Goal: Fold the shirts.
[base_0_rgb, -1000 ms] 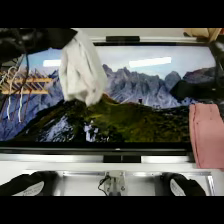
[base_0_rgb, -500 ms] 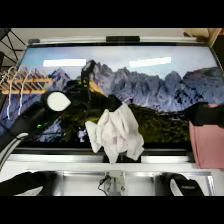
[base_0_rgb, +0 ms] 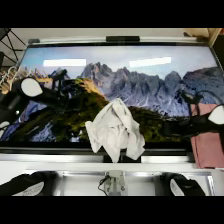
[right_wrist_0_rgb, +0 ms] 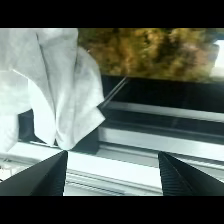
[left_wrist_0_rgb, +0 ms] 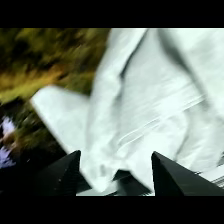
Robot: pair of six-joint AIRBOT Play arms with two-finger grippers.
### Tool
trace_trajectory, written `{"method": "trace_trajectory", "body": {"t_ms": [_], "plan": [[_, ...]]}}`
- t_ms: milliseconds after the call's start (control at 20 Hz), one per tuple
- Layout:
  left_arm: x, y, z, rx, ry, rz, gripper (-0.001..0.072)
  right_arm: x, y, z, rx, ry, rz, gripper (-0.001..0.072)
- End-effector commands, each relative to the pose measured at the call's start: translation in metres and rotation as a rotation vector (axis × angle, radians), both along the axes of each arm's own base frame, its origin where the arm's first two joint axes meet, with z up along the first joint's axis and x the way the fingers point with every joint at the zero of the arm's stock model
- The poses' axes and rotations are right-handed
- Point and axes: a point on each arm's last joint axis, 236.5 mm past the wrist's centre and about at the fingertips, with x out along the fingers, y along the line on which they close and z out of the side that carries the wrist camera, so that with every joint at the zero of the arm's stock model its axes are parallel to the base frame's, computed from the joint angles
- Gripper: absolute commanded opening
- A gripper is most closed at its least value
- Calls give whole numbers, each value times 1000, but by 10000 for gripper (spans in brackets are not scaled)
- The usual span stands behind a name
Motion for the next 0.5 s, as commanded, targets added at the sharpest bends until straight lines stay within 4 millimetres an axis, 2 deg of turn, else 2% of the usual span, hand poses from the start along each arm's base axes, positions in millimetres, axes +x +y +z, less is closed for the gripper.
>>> {"method": "trace_trajectory", "body": {"t_ms": [0, 100, 200, 250, 300, 350, 400, 450], "plan": [[-27, -3, -50, -37, 101, 95, 505, -6, 23, -45, 108, 78, -32, 674], [-24, -33, -77, -128, 95, 173, 505, -5, 23, -54, 108, 74, -50, 674], [-24, -50, -97, -138, 104, 184, 505, -13, 30, -58, 138, 95, -33, 675], [-24, -54, -105, -128, 111, 180, 496, -16, 41, -57, 190, 90, -4, 675], [-24, -55, -112, -120, 119, 180, 421, -18, 52, -55, 243, 80, 24, 676], [-22, -54, -117, -114, 124, 187, 310, -21, 61, -56, 271, 76, 50, 677], [-20, -53, -120, -111, 124, 195, 299, -25, 66, -62, 258, 76, 83, 695], [-17, -51, -121, -111, 121, 205, 206, -29, 72, -68, 236, 70, 119, 696]]}}
